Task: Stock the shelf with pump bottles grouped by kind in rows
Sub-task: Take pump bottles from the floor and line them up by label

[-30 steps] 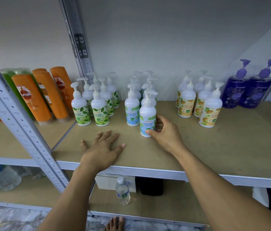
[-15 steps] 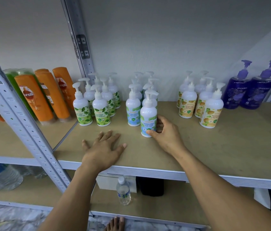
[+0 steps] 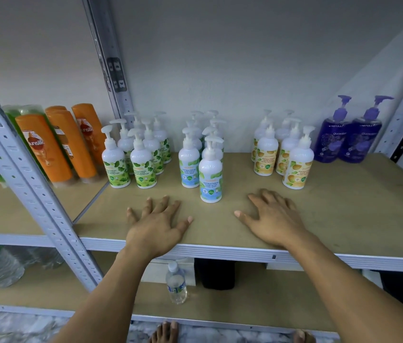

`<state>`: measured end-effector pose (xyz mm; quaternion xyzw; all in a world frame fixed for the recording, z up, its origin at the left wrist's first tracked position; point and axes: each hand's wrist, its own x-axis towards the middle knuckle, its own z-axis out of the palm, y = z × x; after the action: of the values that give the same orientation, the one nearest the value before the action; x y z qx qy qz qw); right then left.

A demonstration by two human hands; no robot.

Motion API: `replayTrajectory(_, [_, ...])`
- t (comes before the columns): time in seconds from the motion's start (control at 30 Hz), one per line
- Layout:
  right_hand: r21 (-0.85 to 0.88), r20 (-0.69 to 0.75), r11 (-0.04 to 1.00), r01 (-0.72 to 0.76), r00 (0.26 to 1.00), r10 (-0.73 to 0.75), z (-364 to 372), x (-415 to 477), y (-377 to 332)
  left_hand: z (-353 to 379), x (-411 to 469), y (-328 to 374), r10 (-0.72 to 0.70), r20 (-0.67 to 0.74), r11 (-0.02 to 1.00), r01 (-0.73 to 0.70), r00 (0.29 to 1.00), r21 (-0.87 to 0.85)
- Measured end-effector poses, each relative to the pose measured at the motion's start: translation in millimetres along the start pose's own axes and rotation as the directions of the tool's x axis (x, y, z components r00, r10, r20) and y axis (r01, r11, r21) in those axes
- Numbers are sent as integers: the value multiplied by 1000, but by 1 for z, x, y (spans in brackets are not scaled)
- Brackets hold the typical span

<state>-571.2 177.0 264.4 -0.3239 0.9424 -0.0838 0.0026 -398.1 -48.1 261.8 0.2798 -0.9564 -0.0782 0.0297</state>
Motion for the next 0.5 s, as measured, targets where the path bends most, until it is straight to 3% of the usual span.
replayTrajectory(0.37, [-11, 73, 1000, 8, 997, -7, -8, -54, 27, 0, -26, 53, 9, 80, 1000, -9, 997, 4])
replayTrajectory(0.5, [-10, 37, 1000, 19, 999, -19, -12, -100, 55, 6, -47, 82, 49, 67, 998, -47, 997, -33])
